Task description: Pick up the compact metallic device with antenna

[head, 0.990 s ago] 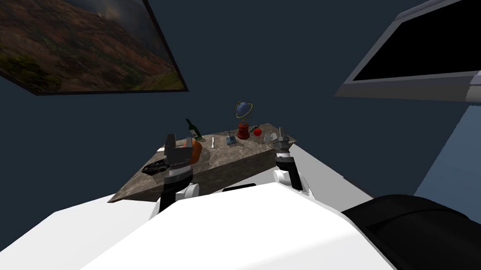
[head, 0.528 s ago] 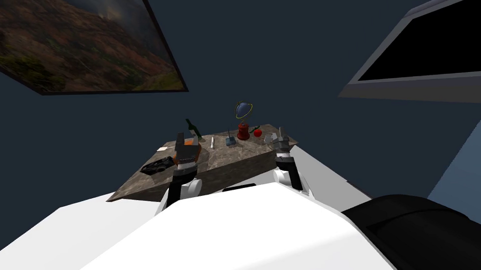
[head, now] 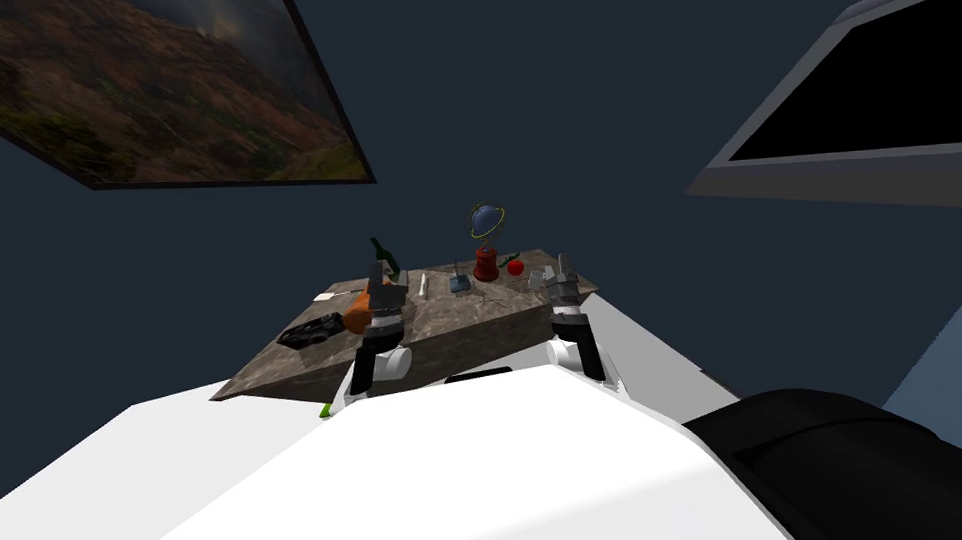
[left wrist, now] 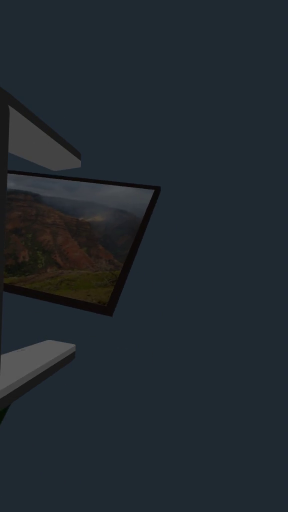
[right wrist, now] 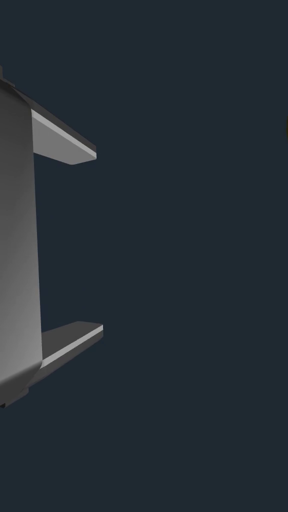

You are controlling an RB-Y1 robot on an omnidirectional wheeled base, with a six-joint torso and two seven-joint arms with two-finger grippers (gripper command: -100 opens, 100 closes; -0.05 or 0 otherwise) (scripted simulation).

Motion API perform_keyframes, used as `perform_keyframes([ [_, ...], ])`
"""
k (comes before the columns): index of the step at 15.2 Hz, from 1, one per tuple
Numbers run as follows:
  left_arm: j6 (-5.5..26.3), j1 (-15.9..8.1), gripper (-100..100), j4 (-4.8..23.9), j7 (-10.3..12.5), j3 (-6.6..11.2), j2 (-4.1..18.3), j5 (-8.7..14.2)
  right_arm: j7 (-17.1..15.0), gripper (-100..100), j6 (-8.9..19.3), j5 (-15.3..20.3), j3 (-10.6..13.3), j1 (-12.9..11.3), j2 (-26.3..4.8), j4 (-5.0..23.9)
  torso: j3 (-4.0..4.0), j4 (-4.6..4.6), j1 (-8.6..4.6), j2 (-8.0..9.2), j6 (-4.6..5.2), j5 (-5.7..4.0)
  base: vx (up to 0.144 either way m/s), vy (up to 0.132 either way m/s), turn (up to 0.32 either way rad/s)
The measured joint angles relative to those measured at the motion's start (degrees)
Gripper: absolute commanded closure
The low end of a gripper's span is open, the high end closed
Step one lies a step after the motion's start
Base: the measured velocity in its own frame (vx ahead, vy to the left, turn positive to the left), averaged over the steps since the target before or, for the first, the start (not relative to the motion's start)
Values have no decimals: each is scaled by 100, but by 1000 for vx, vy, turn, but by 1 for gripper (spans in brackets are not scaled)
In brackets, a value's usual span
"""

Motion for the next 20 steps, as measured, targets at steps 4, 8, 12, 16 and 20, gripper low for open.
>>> perform_keyframes([
  [4, 7, -366, -100, 423, -15, -78, 74, 328, 0, 0, 0, 0, 0, 0, 0, 0, 0, 0, -3, -1, 0, -1, 21, -62, 51],
  [8, -12, -675, -100, 838, -29, -167, 99, 596, 0, 0, 0, 0, 0, 0, 0, 0, 2, 1, 1, 3, 0, 0, 12, -55, 35],
  [12, -10, -1073, -100, 1303, -37, -251, 97, 889, 0, 0, 0, 0, 0, 0, 0, 0, -1, 0, -2, -1, 0, 0, 19, -56, 51],
  [16, -64, -1455, -100, 1852, 4, -340, 118, 1222, 0, 0, 0, 0, 0, 0, 0, 0, 1, 0, -10, 3, 0, -2, 11, -77, 46],
  [20, -62, -1753, -100, 2287, 47, -405, 113, 1497, 0, 0, 0, 0, 0, 0, 0, 0, 2, 1, 0, 4, 0, -1, 11, -56, 34],
])
